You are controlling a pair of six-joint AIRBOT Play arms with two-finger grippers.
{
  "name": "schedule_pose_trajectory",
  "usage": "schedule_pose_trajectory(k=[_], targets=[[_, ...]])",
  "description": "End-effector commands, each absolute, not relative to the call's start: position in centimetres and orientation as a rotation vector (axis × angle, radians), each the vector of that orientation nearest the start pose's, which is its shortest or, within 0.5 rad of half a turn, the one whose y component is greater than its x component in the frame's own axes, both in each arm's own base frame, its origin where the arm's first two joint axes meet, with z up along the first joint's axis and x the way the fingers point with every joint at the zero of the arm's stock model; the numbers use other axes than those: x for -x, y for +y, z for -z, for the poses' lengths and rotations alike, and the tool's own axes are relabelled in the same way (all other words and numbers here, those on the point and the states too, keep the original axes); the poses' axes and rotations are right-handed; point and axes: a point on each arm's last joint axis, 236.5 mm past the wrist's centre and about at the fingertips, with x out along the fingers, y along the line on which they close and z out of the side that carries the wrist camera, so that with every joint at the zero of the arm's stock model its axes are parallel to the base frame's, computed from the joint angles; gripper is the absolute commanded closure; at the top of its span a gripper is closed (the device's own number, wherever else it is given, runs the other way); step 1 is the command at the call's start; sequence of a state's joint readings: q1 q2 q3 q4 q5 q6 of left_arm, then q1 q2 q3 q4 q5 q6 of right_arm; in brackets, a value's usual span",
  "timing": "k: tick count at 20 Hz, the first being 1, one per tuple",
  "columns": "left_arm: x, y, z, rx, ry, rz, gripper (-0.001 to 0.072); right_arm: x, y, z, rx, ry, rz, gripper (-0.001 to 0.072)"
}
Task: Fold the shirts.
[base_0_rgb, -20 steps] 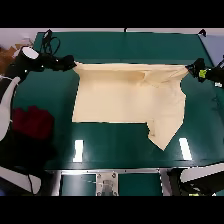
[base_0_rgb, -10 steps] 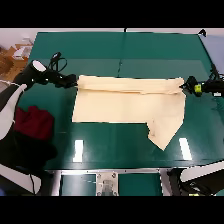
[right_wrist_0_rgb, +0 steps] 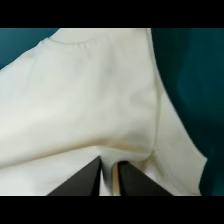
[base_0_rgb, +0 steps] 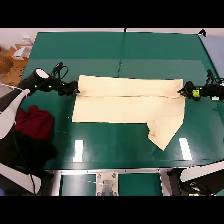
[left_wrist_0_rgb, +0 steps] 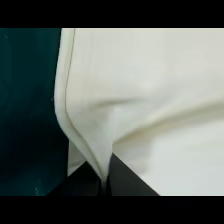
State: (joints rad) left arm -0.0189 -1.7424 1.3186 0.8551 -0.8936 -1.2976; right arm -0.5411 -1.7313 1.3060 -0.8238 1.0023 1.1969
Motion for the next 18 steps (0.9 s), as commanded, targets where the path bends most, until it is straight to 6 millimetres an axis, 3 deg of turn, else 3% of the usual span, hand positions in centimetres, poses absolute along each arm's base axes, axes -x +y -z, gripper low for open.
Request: schedule_pose_trajectory(k=[1, 3, 5, 6, 7, 8, 11, 13, 16, 17, 18], targets=[[-47.4, -14.1, 7.2, 0.575, 1.25, 0.383, 0.0213, -45.3, -11.7, 6.6, -0.804, 1.128, -0.038, 0.0478], [-45.6, -14.3, 5.9, 0.597, 1.339, 0.44, 0.0215, -42.9, -12.9, 5.5, -0.818, 1.21, 0.022, 0.0452], [-42.5, -13.6, 4.0, 0.647, 1.49, 0.49, 0.0216, -38.5, -14.4, 4.8, -0.835, 1.341, 0.127, 0.0441], [-40.9, -13.0, 3.1, 0.672, 1.567, 0.506, 0.0261, -36.3, -14.9, 4.5, -0.842, 1.402, 0.178, 0.0445], [-39.4, -12.6, 2.3, 0.676, 1.625, 0.538, 0.0596, -34.4, -15.1, 4.1, -0.841, 1.451, 0.211, 0.0549], [-38.1, -12.1, 1.9, 0.644, 1.66, 0.549, 0.0682, -32.6, -15.0, 3.7, -0.837, 1.485, 0.231, 0.0698], [-36.0, -10.3, 1.4, 0.541, 1.619, 0.458, 0.0681, -28.0, -13.7, 2.5, -0.821, 1.505, 0.28, 0.07], [-33.5, -10.0, 1.2, 0.523, 1.579, 0.411, 0.0681, -25.1, -12.3, 2.4, -0.853, 1.478, 0.323, 0.07], [-29.3, -10.1, 1.9, 0.539, 1.502, 0.353, 0.0678, -21.2, -9.8, 3.8, -0.895, 1.441, 0.384, 0.0697], [-28.5, -9.9, 2.5, 0.545, 1.46, 0.323, 0.0593, -20.4, -9.0, 4.6, -0.909, 1.434, 0.401, 0.0614], [-27.9, -9.7, 3.3, 0.567, 1.431, 0.283, 0.0251, -19.6, -8.2, 5.5, -0.919, 1.432, 0.405, 0.0425]])
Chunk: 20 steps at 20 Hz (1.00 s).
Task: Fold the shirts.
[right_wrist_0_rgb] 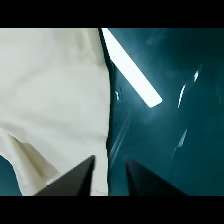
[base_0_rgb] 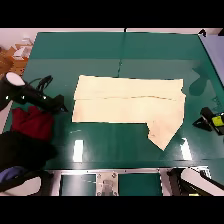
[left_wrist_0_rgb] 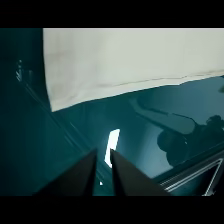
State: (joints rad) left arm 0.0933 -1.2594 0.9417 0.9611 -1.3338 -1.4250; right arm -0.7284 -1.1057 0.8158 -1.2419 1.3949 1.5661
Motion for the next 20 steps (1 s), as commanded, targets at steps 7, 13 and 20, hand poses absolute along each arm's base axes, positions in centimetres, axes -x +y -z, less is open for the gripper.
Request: schedule_pose_trajectory(k=[7, 13, 20], targets=[[-27.9, -12.3, 8.1, 0.839, 1.281, 0.173, 0.0074, -20.4, -5.2, 10.2, -1.073, 1.31, 0.397, 0.0307], [-30.8, -16.7, 11.2, 0.906, 1.199, 0.088, 0.0074, -21.8, -3.5, 11.7, -1.16, 1.289, 0.326, 0.0302], [-32.6, -15.3, 11.9, 0.955, 1.131, -0.005, 0.0451, -24.7, -2.8, 11.9, -1.21, 1.242, 0.228, 0.0312]])
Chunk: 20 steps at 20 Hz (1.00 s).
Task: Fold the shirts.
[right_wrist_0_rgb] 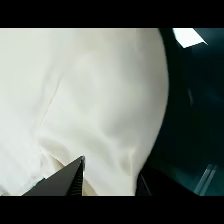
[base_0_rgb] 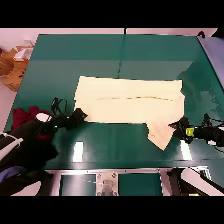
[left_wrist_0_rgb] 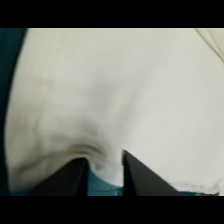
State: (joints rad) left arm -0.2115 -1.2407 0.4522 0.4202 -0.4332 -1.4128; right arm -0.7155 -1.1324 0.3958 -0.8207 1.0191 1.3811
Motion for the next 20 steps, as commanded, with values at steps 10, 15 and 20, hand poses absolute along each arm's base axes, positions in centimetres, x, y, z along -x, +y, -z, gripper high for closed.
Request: schedule_pose_trajectory(k=[10, 15, 20], targets=[[-30.7, -14.9, 7.2, 0.799, 1.16, 0.168, 0.0682, -21.2, -3.4, 10.5, -1.098, 1.361, 0.28, 0.07], [-29.9, -13.8, 4.7, 0.626, 1.21, 0.218, 0.0682, -21.0, -4.7, 6.4, -1.01, 1.302, 0.322, 0.07], [-32.5, -14.1, 1.2, 0.565, 1.152, 0.272, 0.0682, -25.3, -5.4, -0.3, -1.011, 1.14, 0.237, 0.07]])
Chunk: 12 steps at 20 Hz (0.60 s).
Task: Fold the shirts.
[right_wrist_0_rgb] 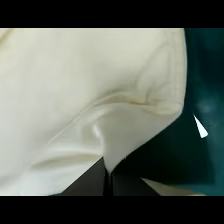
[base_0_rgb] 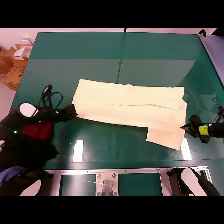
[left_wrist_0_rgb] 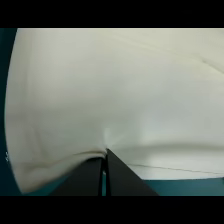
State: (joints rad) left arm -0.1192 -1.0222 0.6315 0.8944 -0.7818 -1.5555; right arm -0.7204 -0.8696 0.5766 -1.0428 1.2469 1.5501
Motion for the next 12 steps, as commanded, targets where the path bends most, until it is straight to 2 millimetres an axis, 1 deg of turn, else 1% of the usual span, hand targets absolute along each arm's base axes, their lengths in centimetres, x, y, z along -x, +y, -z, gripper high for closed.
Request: schedule_pose_trajectory(k=[1, 3, 5, 6, 7, 9, 12], targets=[[-33.6, -14.2, 0.3, 0.559, 1.132, 0.281, 0.0682, -26.8, -5.4, -1.7, -1.028, 1.084, 0.208, 0.0699], [-36.5, -14.6, -0.9, 0.546, 1.103, 0.298, 0.0682, -29.5, -5.7, -3.3, -1.02, 1.023, 0.176, 0.0699], [-40.0, -15.0, -1.7, 0.543, 1.082, 0.305, 0.0682, -32.7, -5.7, -3.8, -1.016, 0.999, 0.14, 0.0699], [-41.7, -15.3, -1.9, 0.547, 1.076, 0.309, 0.0682, -34.6, -5.8, -3.7, -1.018, 0.989, 0.129, 0.0699], [-43.5, -15.5, -1.7, 0.547, 1.074, 0.311, 0.0682, -36.3, -6.0, -3.3, -1.019, 0.989, 0.122, 0.0699], [-46.6, -15.9, -0.7, 0.554, 1.08, 0.308, 0.0681, -39.7, -6.2, -1.6, -1.026, 1.006, 0.117, 0.0698], [-50.8, -17.6, 2.2, 0.599, 1.076, 0.32, 0.0681, -44.2, -6.9, 2.2, -1.026, 1.041, 0.128, 0.0698]])
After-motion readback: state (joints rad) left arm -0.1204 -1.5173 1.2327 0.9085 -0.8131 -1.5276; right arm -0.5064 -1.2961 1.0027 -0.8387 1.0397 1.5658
